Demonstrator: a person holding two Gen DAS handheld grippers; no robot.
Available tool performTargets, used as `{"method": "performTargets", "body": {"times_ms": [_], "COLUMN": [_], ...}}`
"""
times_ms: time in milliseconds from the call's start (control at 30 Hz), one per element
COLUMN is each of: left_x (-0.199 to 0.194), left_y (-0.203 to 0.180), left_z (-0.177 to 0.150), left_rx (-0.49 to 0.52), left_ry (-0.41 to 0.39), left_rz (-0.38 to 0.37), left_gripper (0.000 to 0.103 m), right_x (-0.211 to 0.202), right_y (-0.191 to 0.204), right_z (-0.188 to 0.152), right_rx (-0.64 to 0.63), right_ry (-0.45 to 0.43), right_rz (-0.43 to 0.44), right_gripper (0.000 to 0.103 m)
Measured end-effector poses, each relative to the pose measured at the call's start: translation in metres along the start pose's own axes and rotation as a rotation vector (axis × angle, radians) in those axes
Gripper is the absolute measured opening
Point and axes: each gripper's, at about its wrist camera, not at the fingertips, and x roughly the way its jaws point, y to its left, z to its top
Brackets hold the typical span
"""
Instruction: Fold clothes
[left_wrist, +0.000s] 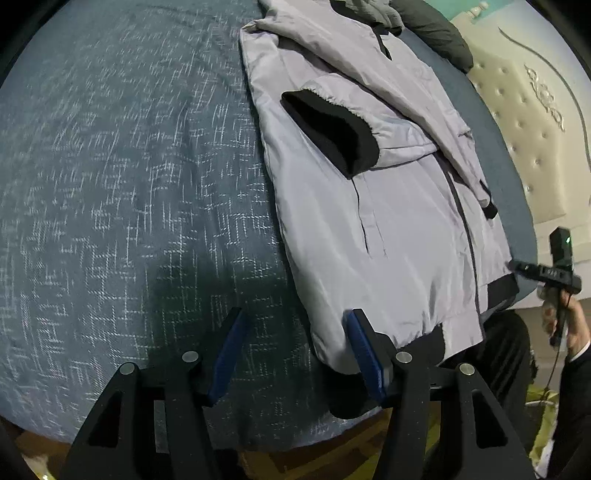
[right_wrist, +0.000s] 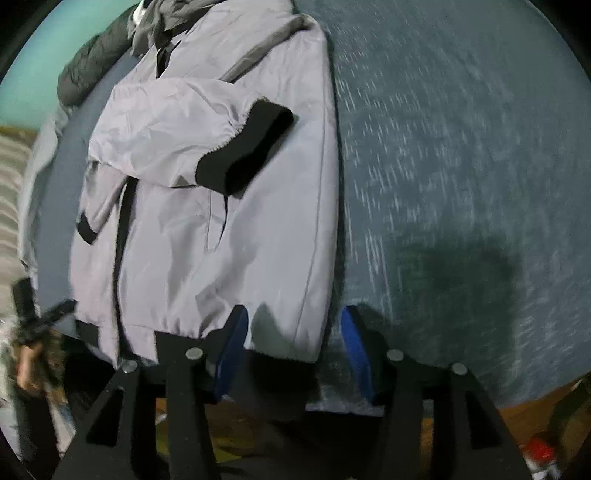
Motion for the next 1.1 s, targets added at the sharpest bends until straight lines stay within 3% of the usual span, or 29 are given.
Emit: {"method": "performTargets", "body": {"times_ms": [267,367,433,467,533,633,1100], "left_x": [-0.002,0.002,0.003,0.004,0.006,-0.004,-0.087], "left_y": [-0.007,-0.014,-0.019,-0.022,-0.029,-0.037,-0.079], "left_z": [-0.007,-0.01,-0.011,-0.011,-0.012,-0.011,-0.024], "left_rx": [0.001,0.016,0.032,0.045,0.07,0.094,0.244], "left_ry": [-0.008,0.003,0.008,0.007,0.006,-0.022,-0.11], "left_rz": [-0.022,-0.035,-0.042,-0.038,-0.031,-0.035,-0.057], "left_gripper": [0.06,0.053,0.043,0.03,0.026,0.012,0.011], "right_x": [0.007,0.003,0.0,-0.001,-0.004,-0.01,-0.104], "right_y": [0.011,0.008,0.005,0.004,0.004,0.009,0.039], "right_z": [-0.014,-0.019,-0.022,-0.024,-0.025,-0.026,-0.046], "right_rx": [-0.023,-0.027,-0.031,-0.032,-0.04,-0.064,-0.199], "right_ry": [0.014,0.001,-0.006,-0.01,-0.021,-0.044,-0.158], "right_rz": [0.04,0.053,0.062,0.067,0.079,0.085,0.177], "right_gripper": [0.053,0.042,0.035,0.028,0.019,0.012,0.009]}}
